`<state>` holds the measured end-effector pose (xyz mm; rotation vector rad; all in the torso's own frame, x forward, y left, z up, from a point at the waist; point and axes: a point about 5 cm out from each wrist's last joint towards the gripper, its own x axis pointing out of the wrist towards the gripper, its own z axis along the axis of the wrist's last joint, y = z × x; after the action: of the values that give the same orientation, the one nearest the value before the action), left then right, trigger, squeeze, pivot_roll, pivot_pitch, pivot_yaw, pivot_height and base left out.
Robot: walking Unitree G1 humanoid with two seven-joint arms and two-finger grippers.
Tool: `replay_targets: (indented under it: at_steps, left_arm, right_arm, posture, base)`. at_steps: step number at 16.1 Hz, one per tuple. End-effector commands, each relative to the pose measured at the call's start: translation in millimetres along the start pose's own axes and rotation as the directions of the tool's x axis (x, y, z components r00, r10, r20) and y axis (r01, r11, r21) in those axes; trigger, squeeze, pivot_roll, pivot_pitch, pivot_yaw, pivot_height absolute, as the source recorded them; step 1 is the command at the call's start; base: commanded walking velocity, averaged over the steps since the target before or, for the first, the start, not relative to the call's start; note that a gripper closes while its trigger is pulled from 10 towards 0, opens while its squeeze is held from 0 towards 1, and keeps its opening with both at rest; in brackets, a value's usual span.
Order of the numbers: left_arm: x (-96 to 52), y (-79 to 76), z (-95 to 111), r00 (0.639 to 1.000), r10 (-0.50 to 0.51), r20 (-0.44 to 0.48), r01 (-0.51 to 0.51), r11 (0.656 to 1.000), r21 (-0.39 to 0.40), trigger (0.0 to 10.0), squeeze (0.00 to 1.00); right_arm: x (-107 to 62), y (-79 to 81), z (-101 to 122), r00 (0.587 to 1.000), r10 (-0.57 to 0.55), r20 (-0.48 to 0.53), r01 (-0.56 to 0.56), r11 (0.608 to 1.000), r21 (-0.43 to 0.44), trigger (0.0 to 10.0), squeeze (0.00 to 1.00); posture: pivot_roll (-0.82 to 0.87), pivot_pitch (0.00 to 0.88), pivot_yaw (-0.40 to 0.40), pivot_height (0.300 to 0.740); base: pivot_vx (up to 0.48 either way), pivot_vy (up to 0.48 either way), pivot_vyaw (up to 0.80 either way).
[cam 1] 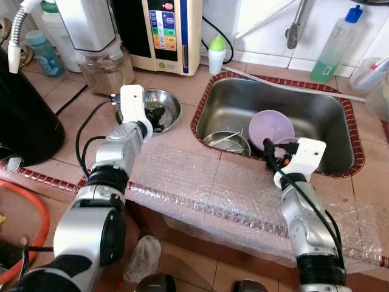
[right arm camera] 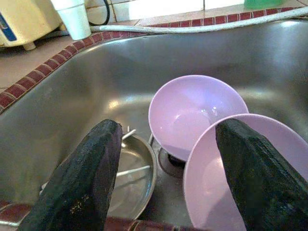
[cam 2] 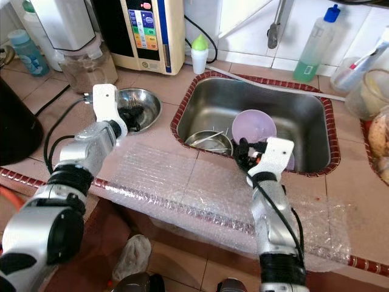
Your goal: Kitchen organization
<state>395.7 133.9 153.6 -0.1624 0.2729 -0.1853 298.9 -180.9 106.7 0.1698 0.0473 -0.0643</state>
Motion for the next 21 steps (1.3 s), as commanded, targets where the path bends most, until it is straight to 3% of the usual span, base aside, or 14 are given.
replay_targets:
  at_steps: [1,7,8,11,12,13,14,16,21]
  left_arm:
    - [1.6,-1.4,5.4,1.000,-0.011,-0.008,0.010,1.000,-0.007,10.0,1.00]
    - [4.0,3.9,3.7,0.999,0.021,-0.046,-0.019,0.999,0.032,10.0,1.00]
    - [3.8,5.6,1.3,0.998,0.024,-0.053,-0.022,0.999,0.044,10.0,1.00]
    - [2.5,9.1,-9.6,0.997,0.024,-0.078,-0.020,0.999,0.046,10.0,1.00]
    - [2.4,8.9,-11.8,0.997,0.018,-0.081,-0.015,0.999,0.044,8.5,1.00]
    - [2.3,8.8,-13.3,0.996,0.016,-0.083,-0.012,0.999,0.048,7.7,1.00]
    - [2.2,8.8,-15.5,0.996,0.015,-0.088,-0.010,0.999,0.051,0.0,1.00]
    - [1.9,8.8,-19.8,0.995,0.005,-0.102,0.000,0.998,0.056,0.0,1.00]
    - [-2.2,18.5,-28.4,0.993,0.007,-0.120,-0.001,0.999,0.052,0.0,1.00]
  right_arm:
    - [-2.7,4.4,1.3,1.000,0.019,0.005,-0.019,1.000,-0.009,10.0,0.00]
    - [-1.7,9.6,4.6,0.999,0.039,0.018,-0.038,0.999,-0.029,10.0,0.00]
    - [-1.6,13.0,5.7,0.997,0.068,0.024,-0.068,0.998,-0.013,10.0,0.00]
    - [-7.3,37.5,15.9,0.954,0.290,0.072,-0.291,0.957,0.003,10.0,0.00]
    - [-9.5,43.1,17.5,0.935,0.347,0.074,-0.348,0.937,0.001,10.0,0.00]
    - [-11.4,47.7,18.8,0.916,0.395,0.072,-0.396,0.918,-0.003,10.0,0.00]
    - [-12.8,51.1,18.7,0.896,0.440,0.056,-0.440,0.898,-0.023,10.0,0.00]
    - [-14.8,53.8,19.2,0.865,0.500,0.039,-0.498,0.866,-0.045,10.0,0.00]
    - [-15.9,55.6,18.8,0.840,0.543,0.007,-0.540,0.837,-0.093,10.0,0.00]
  posture:
    - [-0.14,0.053,0.102,0.740]
    - [-0.14,0.036,0.110,0.740]
    - [-0.14,0.036,0.110,0.740]
    - [-0.14,0.031,0.108,0.740]
    - [-0.14,0.029,0.102,0.740]
    - [-0.14,0.029,0.102,0.740]
    - [-0.14,0.027,0.099,0.740]
    - [-0.14,0.024,0.095,0.740]
    - [-0.13,0.021,0.090,0.740]
  base:
    - [0.000,0.000,0.00]
    - [0.000,0.000,0.00]
    - [0.000,0.000,0.00]
    - [0.000,0.000,0.00]
    - [0.000,0.000,0.00]
    - [0.000,0.000,0.00]
    - [0.000,0.000,0.00]
    - [0.000,0.000,0.00]
    - [0.000,0.000,0.00]
